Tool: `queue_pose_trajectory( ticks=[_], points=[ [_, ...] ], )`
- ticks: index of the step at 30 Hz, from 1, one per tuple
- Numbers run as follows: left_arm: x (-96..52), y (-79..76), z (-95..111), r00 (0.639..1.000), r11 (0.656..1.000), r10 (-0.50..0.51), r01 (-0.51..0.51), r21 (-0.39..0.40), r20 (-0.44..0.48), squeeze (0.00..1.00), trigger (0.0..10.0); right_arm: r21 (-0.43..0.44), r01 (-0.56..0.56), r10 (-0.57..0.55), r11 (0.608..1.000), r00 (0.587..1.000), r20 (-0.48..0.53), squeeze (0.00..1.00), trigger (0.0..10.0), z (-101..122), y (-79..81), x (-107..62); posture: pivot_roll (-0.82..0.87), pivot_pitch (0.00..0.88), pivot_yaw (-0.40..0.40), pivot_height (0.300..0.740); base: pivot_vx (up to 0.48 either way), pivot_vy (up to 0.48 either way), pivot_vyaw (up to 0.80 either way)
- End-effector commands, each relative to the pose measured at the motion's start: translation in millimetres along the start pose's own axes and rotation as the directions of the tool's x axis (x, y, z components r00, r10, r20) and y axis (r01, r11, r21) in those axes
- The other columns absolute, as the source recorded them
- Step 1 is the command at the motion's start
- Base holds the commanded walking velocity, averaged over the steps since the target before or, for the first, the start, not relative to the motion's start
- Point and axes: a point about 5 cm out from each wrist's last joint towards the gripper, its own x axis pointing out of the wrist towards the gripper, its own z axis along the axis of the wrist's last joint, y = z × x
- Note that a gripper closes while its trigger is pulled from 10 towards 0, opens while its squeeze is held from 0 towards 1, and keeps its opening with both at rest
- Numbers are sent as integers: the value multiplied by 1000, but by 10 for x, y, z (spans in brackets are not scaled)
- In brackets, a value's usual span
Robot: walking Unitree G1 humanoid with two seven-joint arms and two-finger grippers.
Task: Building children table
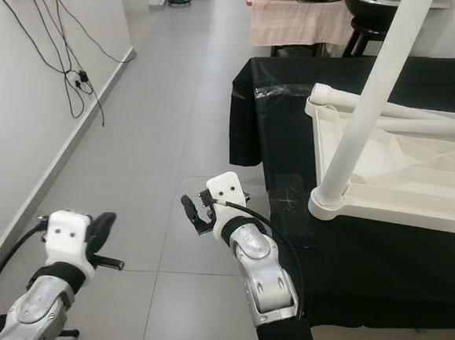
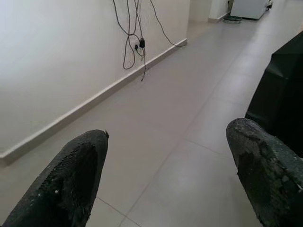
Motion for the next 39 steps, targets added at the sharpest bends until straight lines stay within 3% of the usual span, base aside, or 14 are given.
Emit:
queue_pose_trajectory(
  ticks=[1, 3, 5, 6, 8, 9, 11, 12, 17, 20, 25, 31, 39],
  points=[
    [6, 51, -18, 999, 1000, 24, -24, -1, -21, 0, 10000, 26, -2, 1, 1000, 1000, 29, 0, 10000, 32, -9, 2, -41, 27, 41, 740, 0, 0, 0],
    [35, 142, -52, 994, 994, 98, -100, -34, -51, 0, 10000, -25, 47, -46, 999, 997, 66, 0, 10000, 98, -86, -3, -42, 14, 41, 740, 0, 0, 0],
    [35, 142, -52, 994, 994, 98, -100, -34, -51, 0, 10000, -25, 47, -46, 999, 997, 66, 0, 10000, 98, -86, -3, -42, 14, 41, 740, 0, 0, 0],
    [43, 163, -44, 992, 993, 116, -117, -18, -42, 0, 10000, -79, 89, -81, 993, 992, 95, 0, 10000, 128, -129, -14, -45, 0, 41, 740, 0, 0, 0],
    [43, 163, -44, 992, 993, 116, -117, -18, -42, 0, 10000, -79, 89, -81, 993, 992, 95, 0, 10000, 128, -129, -14, -45, 0, 41, 740, 0, 0, 0],
    [51, 161, -24, 993, 993, 113, -112, 22, -21, 0, 10000, -85, 96, -85, 992, 989, 121, 0, 10000, 135, -138, -20, -44, 0, 41, 740, 0, 0, 0],
    [64, 139, -16, 995, 993, 102, -101, 58, -11, 0, 10000, -70, 65, -57, 995, 992, 114, 0, 10000, 95, -104, -21, -41, 0, 39, 740, 0, 0, 0],
    [73, 84, -32, 997, 995, 72, -71, 66, -19, 0, 10000, -11, 7, -7, 1000, 996, 88, 0, 10000, 23, -55, -30, -39, 0, 35, 740, 0, 0, 0],
    [79, 10, -58, 999, 997, 43, -41, 62, -25, 0, 10000, 11, -25, 25, 1000, 998, 55, 0, 10000, -62, -31, -41, -42, 0, 17, 740, 0, 0, 0],
    [77, -97, -150, 999, 999, 19, -18, 35, -38, 0, 10000, 28, -28, 28, 999, 1000, 3, 0, 10000, -218, -93, -69, -37, 0, -38, 740, 0, 0, 0],
    [107, -139, -222, 999, 999, 35, -36, -16, -26, 0, 10000, 11, -13, 13, 1000, 1000, -15, 0, 10000, -295, -193, -25, -10, 0, -77, 740, 0, 0, 0],
    [227, -140, -264, 999, 999, 35, -35, -3, -32, 0, 10000, -19, -31, 32, 999, 999, 21, 0, 10000, -253, -182, 81, -2, 0, -83, 740, 0, 0, 0],
    [243, -94, -355, 998, 1000, -5, 5, -12, -68, 0, 10000, 9, -67, 66, 998, 990, 126, 0, 10000, -130, -60, 12, -53, 0, -4, 740, 0, 0, 0]
  ],
)
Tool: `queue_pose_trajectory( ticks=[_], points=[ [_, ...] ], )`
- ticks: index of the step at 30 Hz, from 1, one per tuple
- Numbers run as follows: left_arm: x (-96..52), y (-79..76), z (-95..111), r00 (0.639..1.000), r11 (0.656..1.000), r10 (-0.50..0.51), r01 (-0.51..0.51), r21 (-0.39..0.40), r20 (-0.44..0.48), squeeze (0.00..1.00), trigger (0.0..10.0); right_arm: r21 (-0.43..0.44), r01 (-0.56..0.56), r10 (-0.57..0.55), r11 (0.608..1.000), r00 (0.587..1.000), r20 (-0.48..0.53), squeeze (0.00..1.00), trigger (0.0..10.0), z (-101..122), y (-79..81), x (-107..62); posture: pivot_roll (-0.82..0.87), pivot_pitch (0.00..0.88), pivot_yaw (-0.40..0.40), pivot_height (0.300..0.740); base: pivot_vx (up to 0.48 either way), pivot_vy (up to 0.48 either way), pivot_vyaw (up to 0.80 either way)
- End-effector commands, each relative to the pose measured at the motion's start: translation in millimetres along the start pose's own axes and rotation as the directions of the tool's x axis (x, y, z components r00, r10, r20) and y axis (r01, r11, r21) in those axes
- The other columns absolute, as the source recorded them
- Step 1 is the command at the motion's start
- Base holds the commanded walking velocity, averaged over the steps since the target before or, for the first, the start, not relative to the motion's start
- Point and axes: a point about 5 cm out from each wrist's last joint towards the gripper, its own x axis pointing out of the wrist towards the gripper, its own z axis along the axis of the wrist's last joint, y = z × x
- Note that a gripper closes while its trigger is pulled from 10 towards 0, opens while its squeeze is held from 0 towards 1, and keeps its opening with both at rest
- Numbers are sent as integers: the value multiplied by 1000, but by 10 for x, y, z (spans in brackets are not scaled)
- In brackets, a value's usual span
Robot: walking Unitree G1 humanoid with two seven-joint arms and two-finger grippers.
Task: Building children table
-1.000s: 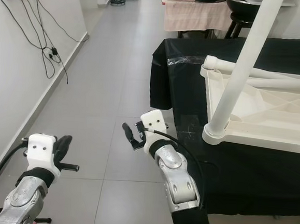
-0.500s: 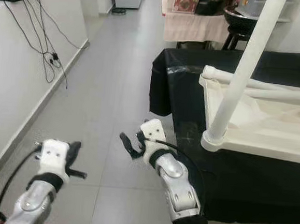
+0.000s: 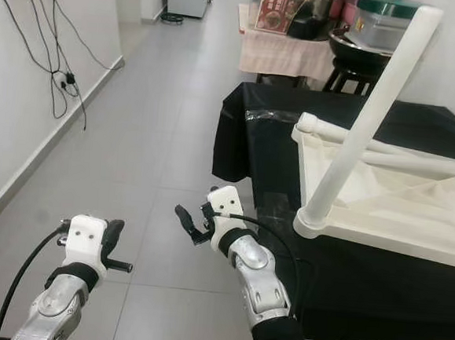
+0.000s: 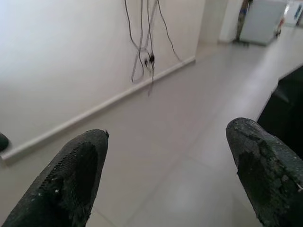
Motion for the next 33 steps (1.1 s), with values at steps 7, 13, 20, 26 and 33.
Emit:
queue_pose_trajectory(
  ticks=[7, 13, 20, 26, 33],
  points=[
    [-77, 68, -52, 1000, 1000, -20, 20, -5, -2, 0, 10000, 36, 56, -56, 998, 998, -14, 0, 10000, -128, 34, -64, -54, 0, 37, 740, 0, 0, 0],
    [-193, 109, 6, 999, 999, -11, 13, -36, 33, 0, 10000, 45, 133, -130, 990, 989, -71, 0, 10000, -281, -13, -92, -61, 0, 74, 740, 0, 0, 0],
    [-410, 106, 47, 998, 998, -14, 17, -57, 59, 0, 10000, 26, 146, -144, 989, 988, -62, 0, 10000, -284, 4, -255, -65, 0, 82, 740, 0, 0, 0],
    [-549, 102, 37, 998, 998, -15, 18, -66, 54, 0, 10000, -1, 151, -151, 988, 987, -56, 0, 10000, -223, 16, -402, -61, 0, 62, 740, 0, 0, 0],
    [-593, 43, 130, 996, 998, -38, 42, -55, 76, 0, 10000, -5, 157, -157, 988, 986, -56, 0, 10000, -205, -9, -454, -54, 0, 66, 740, 0, 0, 0]
  ],
)
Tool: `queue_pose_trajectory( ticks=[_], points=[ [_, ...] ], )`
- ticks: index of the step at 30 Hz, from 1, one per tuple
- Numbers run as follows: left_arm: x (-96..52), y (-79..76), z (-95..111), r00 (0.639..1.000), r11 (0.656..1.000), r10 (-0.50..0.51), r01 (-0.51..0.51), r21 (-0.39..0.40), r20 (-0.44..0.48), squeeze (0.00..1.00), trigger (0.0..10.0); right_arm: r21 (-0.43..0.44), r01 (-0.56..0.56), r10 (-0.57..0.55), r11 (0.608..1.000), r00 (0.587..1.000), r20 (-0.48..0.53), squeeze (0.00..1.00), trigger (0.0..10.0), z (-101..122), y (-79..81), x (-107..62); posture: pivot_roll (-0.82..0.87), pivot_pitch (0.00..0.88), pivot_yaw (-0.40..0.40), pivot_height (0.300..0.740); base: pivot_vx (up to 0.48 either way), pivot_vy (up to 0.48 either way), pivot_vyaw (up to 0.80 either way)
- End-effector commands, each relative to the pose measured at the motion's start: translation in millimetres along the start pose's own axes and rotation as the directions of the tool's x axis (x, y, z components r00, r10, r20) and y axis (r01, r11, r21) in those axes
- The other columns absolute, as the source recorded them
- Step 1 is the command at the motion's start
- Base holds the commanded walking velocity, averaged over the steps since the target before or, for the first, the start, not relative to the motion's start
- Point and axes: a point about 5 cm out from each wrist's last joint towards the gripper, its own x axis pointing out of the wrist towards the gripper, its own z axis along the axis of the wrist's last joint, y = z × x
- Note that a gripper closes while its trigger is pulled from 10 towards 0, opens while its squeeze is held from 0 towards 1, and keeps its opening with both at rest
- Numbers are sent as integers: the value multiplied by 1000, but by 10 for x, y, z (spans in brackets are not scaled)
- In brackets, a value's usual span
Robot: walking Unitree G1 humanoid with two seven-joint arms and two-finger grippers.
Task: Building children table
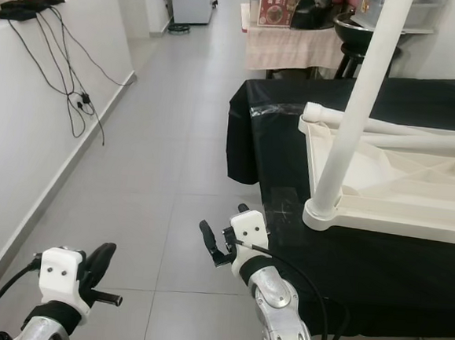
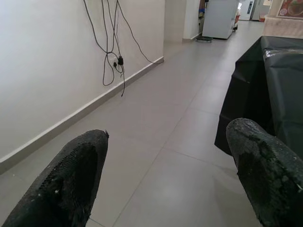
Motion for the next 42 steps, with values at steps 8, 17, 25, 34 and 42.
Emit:
queue_pose_trajectory(
  ticks=[8, 17, 25, 34, 42],
  points=[
    [38, -16, 51, 999, 999, -32, 31, -35, -5, 0, 10000, 19, 6, -6, 1000, 1000, -7, 0, 10000, 56, -20, 3, -54, 0, 75, 740, 0, 0, 0],
    [58, 26, 76, 1000, 998, -20, 20, -58, 3, 0, 10000, 29, 1, -1, 1000, 1000, -8, 0, 10000, 93, -19, 45, -41, 0, 63, 740, 0, 0, 0],
    [88, 32, 108, 1000, 998, -17, 18, -67, 11, 0, 10000, 33, -27, 28, 999, 999, -28, 0, 10000, 94, -17, 80, -42, 0, 57, 740, 0, 0, 400],
    [130, 29, 124, 1000, 996, -23, 24, -89, 13, 0, 10000, 59, -28, 29, 998, 999, -15, 0, 10000, 132, -43, 109, -48, 4, 52, 740, 191, 0, 89],
    [161, 26, 129, 1000, 995, -27, 28, -91, 11, 0, 10000, 46, -60, 61, 997, 998, -29, 0, 10000, 132, -35, 137, -60, 7, 54, 740, 314, 0, 319]
  ],
)
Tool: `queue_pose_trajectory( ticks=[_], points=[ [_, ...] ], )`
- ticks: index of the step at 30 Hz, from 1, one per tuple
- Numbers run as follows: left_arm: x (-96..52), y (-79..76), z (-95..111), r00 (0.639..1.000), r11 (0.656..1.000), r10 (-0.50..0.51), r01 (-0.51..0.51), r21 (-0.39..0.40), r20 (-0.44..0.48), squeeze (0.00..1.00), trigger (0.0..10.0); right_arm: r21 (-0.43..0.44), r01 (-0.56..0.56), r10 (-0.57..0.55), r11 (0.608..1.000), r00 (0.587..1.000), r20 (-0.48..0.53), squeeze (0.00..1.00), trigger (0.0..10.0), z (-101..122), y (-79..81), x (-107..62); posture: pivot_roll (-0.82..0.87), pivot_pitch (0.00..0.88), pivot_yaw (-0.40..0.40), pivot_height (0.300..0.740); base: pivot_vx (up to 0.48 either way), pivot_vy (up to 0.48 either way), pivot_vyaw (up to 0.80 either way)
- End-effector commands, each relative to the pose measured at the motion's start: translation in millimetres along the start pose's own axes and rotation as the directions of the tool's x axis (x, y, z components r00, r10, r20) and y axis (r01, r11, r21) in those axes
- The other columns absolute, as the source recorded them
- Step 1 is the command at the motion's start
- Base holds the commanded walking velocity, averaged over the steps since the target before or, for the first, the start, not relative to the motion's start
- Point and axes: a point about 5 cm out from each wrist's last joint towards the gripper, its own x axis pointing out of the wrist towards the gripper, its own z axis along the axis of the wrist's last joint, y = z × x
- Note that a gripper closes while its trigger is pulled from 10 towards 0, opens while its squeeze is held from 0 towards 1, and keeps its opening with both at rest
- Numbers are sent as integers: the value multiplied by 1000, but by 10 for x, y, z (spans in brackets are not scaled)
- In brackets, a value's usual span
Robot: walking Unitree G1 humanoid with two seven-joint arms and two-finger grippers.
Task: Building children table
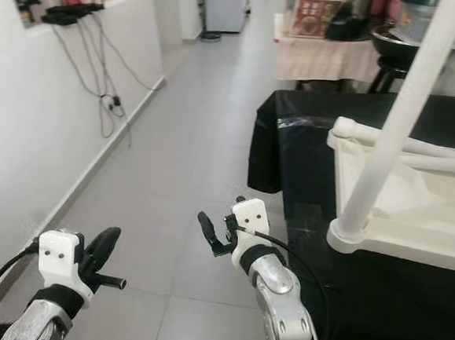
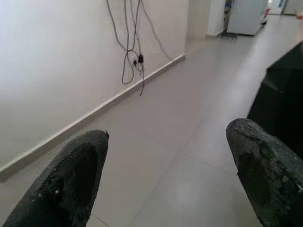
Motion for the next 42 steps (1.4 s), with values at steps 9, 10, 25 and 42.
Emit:
queue_pose_trajectory(
  ticks=[9, 10, 25, 42],
  points=[
    [-17, 79, -38, 999, 1000, 21, -21, -2, -33, 0, 10000, 37, -40, 40, 998, 999, 12, 0, 10000, 39, 97, 81, -63, 7, 60, 740, 330, 0, 89],
    [-16, 80, -37, 999, 1000, 20, -20, -2, -34, 0, 10000, 39, -40, 40, 998, 999, 11, 0, 10000, 39, 97, 83, -63, 7, 60, 740, 330, 0, 0],
    [-18, 82, -32, 999, 1000, 18, -19, -9, -38, 0, 10000, 70, -40, 40, 997, 999, 10, 0, 10000, 51, 82, 88, -63, 14, 60, 740, 330, 0, 0],
    [-16, 85, -28, 999, 1000, 15, -16, -17, -42, 0, 10000, 118, -46, 46, 992, 999, 3, 0, 10000, 49, 68, 101, -64, 18, 62, 740, 329, 0, -188]
  ],
)
